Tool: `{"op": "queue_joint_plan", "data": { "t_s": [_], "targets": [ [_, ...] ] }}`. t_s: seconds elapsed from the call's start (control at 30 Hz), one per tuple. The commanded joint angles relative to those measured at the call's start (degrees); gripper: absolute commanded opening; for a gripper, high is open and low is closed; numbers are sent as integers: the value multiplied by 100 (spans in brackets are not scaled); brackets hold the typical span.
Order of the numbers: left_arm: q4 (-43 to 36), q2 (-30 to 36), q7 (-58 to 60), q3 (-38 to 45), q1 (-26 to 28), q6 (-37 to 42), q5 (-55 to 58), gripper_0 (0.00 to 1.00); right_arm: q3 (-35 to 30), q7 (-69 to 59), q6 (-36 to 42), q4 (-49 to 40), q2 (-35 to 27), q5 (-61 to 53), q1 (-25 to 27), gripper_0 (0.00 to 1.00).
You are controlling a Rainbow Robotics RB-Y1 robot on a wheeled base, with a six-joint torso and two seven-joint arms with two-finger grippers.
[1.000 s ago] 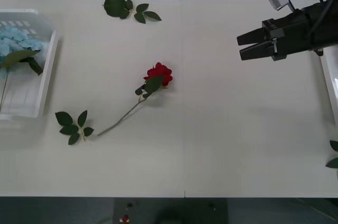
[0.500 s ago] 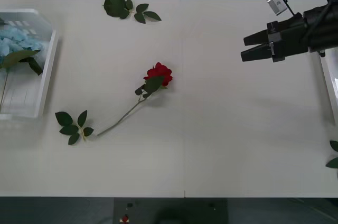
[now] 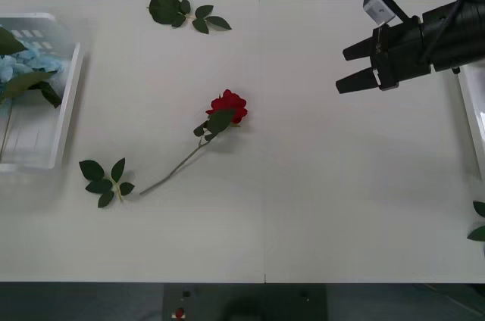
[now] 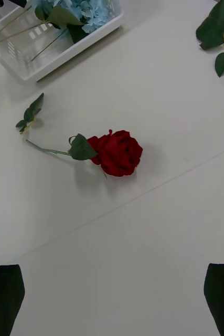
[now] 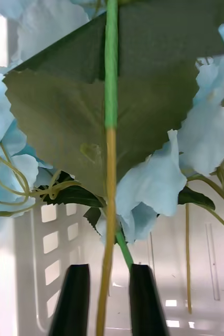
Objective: Put the red flowers into the right box and the blue flowers into the left box
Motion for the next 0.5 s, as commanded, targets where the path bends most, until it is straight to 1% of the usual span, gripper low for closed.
{"op": "queue_joint_plan", "data": {
  "t_s": [0.03,0.07,0.1,0.13,0.17,0.2,0.27,0.4,0.5],
  "targets": [
    [-5,71,-150,179,-1,141,199,49,-79,185,-237,-523,-452,-25,127,100],
    [-5,71,-150,179,-1,141,199,49,-79,185,-237,-523,-452,-25,127,100],
    [-58,71,-211,407,-1,501,331,59,-79,185,-378,-646,-487,-16,197,100],
    [-137,71,-282,574,-1,782,401,65,-79,185,-431,-681,-495,-16,232,100],
    [-189,71,-343,671,-1,932,436,68,-79,185,-457,-698,-487,-16,250,100],
    [-269,71,-413,855,-1,1213,480,74,-79,185,-501,-716,-487,-16,276,100],
    [-444,71,-440,1172,-1,1670,507,83,-79,185,-580,-733,-487,-16,294,100],
    [-910,71,-457,1664,-1,2558,647,89,-79,185,-589,-733,-531,-25,311,100],
    [-1288,71,-449,1928,-1,3076,806,90,-79,185,-571,-760,-566,-43,320,100]
  ]
}}
